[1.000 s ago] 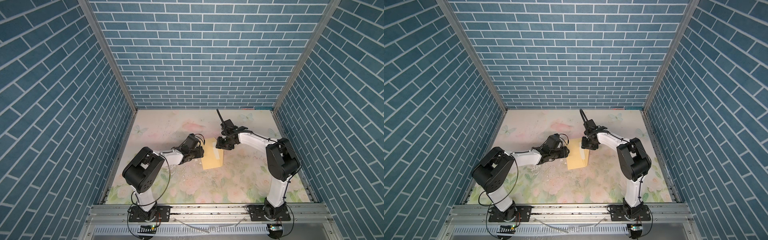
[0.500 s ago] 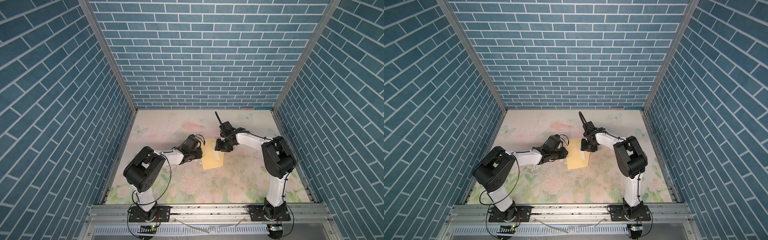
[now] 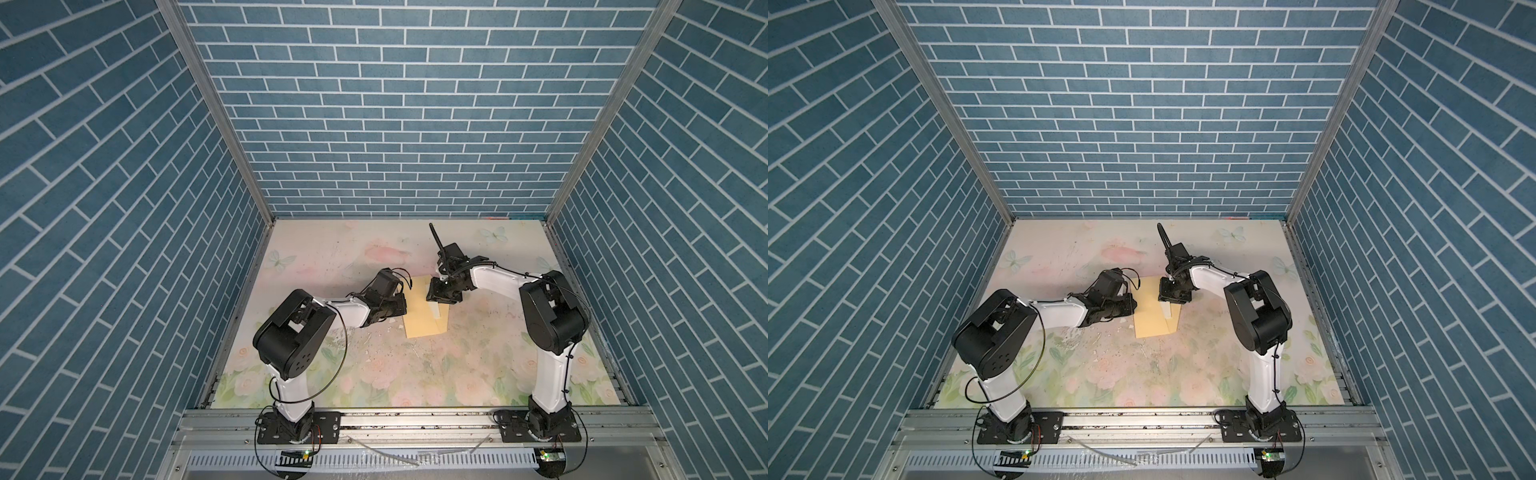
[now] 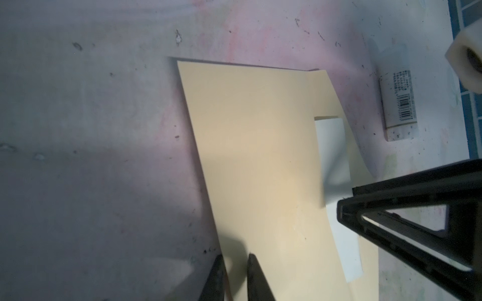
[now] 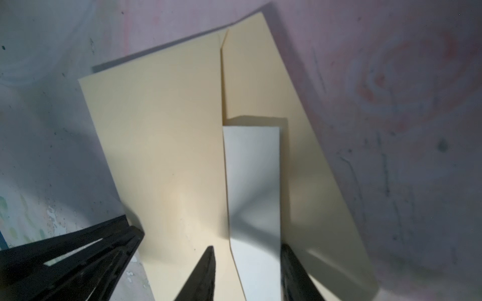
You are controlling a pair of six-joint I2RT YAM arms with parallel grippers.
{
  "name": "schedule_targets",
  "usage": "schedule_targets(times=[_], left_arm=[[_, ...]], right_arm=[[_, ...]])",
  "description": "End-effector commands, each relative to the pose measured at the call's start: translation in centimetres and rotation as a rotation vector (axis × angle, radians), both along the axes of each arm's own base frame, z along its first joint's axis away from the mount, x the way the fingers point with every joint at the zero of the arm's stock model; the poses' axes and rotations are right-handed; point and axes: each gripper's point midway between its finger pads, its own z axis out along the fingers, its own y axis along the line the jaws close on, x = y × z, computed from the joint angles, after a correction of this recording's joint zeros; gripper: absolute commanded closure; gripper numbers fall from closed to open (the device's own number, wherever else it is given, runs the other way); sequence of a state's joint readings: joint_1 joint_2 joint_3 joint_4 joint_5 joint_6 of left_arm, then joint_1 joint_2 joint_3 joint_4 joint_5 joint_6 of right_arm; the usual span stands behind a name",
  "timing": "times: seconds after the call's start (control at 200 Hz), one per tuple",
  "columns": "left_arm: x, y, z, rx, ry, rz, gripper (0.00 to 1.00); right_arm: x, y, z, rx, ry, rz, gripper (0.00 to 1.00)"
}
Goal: Place the letter into the envelope and seal it
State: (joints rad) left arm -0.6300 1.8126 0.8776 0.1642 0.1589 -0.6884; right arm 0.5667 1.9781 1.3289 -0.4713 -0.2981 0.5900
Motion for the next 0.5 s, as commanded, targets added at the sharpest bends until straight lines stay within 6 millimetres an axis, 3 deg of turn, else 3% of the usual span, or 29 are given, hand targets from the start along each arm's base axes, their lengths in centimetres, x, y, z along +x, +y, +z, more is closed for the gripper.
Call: schedule_targets(times=[0.0,0.495], left_arm=[[-1.2,0.5,-2.3,0.045,0.071,-0.012,0.82],[-1.1,0.3,-2.6,0.04,0.079,-0.017,0.83]], right_arm=[[0.1,0.9,-0.3,0.029,0.026,-0.011,0.6],[-0.6,2.5,-0.7,0.057,0.052,0.009,0.6]])
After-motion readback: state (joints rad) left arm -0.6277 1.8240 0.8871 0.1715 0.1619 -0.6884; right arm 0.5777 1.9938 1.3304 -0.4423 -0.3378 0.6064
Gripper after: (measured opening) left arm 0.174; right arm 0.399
